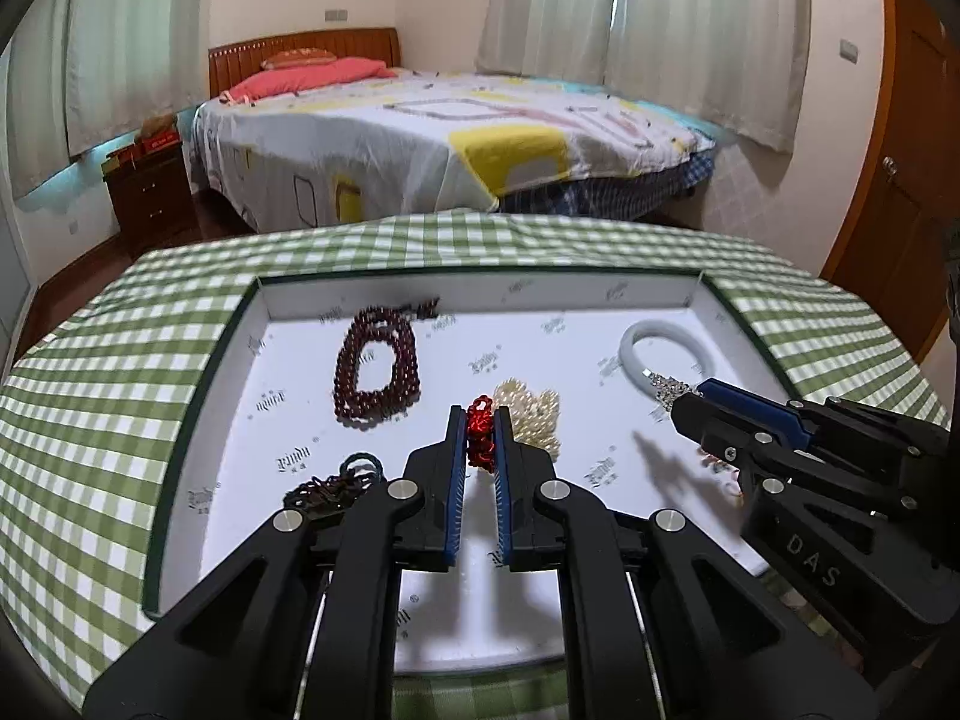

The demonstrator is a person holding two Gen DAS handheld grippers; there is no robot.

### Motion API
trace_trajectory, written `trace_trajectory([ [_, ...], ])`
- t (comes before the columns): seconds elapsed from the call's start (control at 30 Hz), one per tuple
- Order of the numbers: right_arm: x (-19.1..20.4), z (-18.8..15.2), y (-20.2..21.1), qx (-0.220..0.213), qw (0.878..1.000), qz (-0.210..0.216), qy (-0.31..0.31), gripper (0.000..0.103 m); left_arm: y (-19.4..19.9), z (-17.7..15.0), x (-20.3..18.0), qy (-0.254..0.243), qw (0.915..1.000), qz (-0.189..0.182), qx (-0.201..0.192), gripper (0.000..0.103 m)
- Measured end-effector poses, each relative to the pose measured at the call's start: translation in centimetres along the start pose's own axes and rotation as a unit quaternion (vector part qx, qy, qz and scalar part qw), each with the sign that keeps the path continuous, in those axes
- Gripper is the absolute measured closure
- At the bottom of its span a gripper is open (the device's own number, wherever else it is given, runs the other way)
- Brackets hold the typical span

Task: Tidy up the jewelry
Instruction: 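Carry the red tassel and rhinestone brooch in both grippers over the tray, then open both grippers to drop the tassel and rhinestone brooch into the tray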

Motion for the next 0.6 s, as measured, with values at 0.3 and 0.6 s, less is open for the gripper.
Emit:
trace_trajectory([
  [0.3, 0.0, -0.8, -1.6, 0.032, 0.999, -0.002, 0.003, 0.09, -1.9, -0.7, 0.5, 0.0, 0.9996, 0.009, 0.026, 0.094],
  [0.6, -0.3, -1.0, -2.0, 0.04, 0.999, -0.003, 0.003, 0.09, -2.3, -0.9, 0.7, 0.005, 0.9994, 0.009, 0.032, 0.094],
])
Point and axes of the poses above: each gripper's, at about its wrist camera, not at the fingertips, and y roughly against the way its jaws point, x to its left, z to its top, the point moved 4 cm from there along -y, roughly the way its jaws point, and after that the axes turned 14 degrees about -x, right-handed, at the moved point
